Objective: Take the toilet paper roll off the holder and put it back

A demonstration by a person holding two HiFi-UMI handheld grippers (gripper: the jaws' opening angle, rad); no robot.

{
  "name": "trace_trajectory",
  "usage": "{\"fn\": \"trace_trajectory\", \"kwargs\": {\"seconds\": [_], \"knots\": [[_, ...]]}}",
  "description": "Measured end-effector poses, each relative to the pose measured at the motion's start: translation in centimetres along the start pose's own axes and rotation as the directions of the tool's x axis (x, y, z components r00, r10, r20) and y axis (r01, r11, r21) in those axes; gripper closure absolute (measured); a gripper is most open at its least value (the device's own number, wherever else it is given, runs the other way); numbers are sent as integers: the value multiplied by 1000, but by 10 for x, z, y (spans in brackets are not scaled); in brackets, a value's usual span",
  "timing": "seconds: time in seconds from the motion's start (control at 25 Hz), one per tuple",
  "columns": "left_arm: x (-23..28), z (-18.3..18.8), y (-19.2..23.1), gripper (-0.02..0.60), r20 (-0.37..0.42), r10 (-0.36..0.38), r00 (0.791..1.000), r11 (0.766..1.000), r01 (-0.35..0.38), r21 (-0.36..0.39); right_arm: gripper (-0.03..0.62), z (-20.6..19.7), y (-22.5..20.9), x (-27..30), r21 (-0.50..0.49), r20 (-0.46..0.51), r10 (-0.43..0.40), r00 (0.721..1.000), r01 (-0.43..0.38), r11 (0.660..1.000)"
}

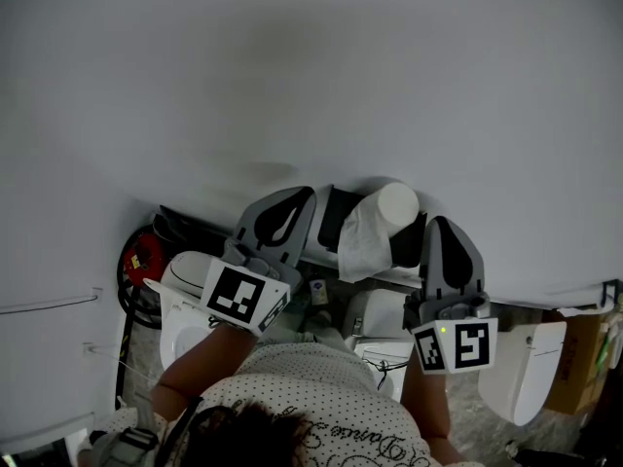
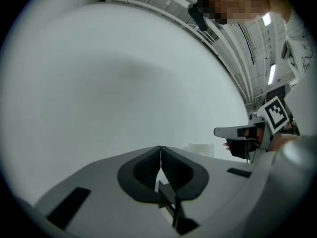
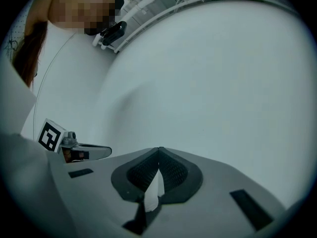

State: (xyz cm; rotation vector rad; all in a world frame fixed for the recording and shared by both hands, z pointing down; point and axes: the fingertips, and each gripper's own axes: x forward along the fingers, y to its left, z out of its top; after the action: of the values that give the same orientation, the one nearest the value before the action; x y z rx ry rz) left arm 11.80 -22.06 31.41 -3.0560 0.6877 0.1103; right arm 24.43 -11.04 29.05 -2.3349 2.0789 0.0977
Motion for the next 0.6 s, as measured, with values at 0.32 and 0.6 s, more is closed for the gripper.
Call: {"fn": "trace_trajectory", "kwargs": {"seconds": [0.32,0.6], "knots": [[-7,-10,-13,577,-10,-20,1000,1000,20,-9,582,-23,-6,-16,18,-37,-46,998,46,999],[-6,-17,-8,577,-19,-36,999,999,36,-13,582,-36,0,-7,22,-64,-43,997,44,999]]}}
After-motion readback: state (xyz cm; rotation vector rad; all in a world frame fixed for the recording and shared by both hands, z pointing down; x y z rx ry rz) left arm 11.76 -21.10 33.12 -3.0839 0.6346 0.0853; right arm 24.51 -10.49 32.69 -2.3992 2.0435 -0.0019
